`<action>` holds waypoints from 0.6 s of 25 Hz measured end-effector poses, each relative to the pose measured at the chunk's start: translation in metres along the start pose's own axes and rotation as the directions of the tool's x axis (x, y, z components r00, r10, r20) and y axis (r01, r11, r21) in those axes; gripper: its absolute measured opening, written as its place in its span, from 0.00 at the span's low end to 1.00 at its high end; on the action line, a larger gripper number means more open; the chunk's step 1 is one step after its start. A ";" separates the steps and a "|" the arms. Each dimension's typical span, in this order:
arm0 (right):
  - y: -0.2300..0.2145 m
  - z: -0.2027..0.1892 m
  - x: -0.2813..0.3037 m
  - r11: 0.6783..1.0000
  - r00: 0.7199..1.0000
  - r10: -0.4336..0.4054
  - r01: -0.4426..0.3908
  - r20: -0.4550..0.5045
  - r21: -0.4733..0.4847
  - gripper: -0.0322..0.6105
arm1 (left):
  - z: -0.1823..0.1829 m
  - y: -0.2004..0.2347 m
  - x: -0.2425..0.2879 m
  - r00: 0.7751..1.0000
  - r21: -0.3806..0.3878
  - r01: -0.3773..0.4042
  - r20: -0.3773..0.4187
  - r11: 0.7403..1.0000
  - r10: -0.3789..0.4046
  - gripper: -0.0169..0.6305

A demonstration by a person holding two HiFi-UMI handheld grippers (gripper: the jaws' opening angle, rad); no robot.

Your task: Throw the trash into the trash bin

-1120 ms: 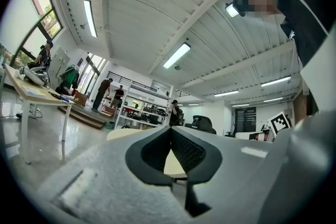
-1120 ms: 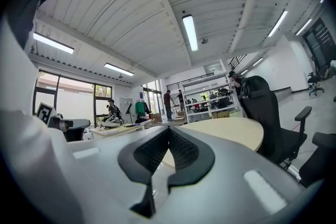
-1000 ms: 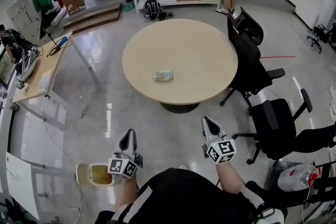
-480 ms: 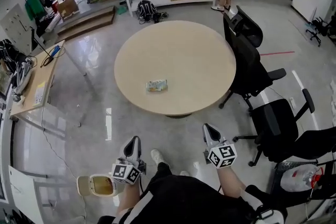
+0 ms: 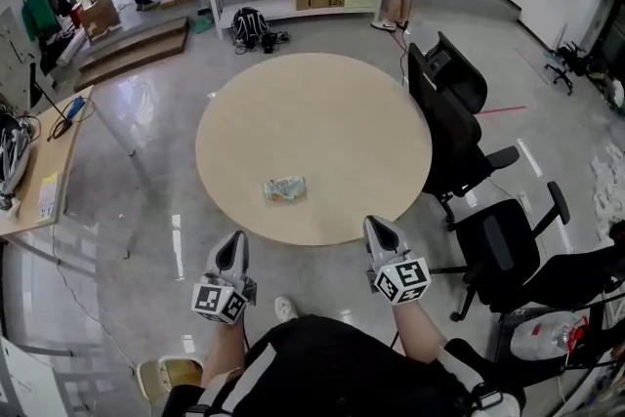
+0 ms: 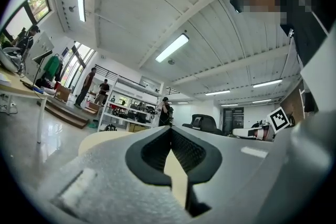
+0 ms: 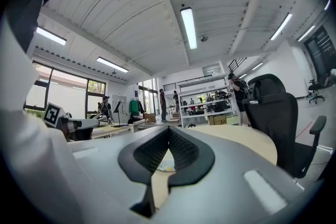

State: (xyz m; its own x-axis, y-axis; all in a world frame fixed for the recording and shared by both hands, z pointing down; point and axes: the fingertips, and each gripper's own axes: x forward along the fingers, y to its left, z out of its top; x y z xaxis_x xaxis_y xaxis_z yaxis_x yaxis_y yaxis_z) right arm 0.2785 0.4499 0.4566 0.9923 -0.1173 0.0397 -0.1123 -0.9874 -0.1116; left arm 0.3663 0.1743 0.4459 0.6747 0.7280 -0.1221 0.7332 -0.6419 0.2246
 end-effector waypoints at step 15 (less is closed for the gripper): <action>0.060 -0.012 0.136 0.995 0.995 0.083 -0.086 -0.057 -0.049 0.06 | -0.001 0.118 0.009 1.000 -0.016 -0.025 -0.015 1.000 0.024 0.03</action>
State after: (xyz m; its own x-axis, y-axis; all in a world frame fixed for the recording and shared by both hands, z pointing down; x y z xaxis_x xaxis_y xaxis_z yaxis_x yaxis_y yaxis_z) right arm 0.4062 0.3739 0.4677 0.9749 -0.2049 0.0866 -0.1996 -0.9776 -0.0661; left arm 0.4593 0.1055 0.4721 0.6910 0.7157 -0.1018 0.7149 -0.6557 0.2427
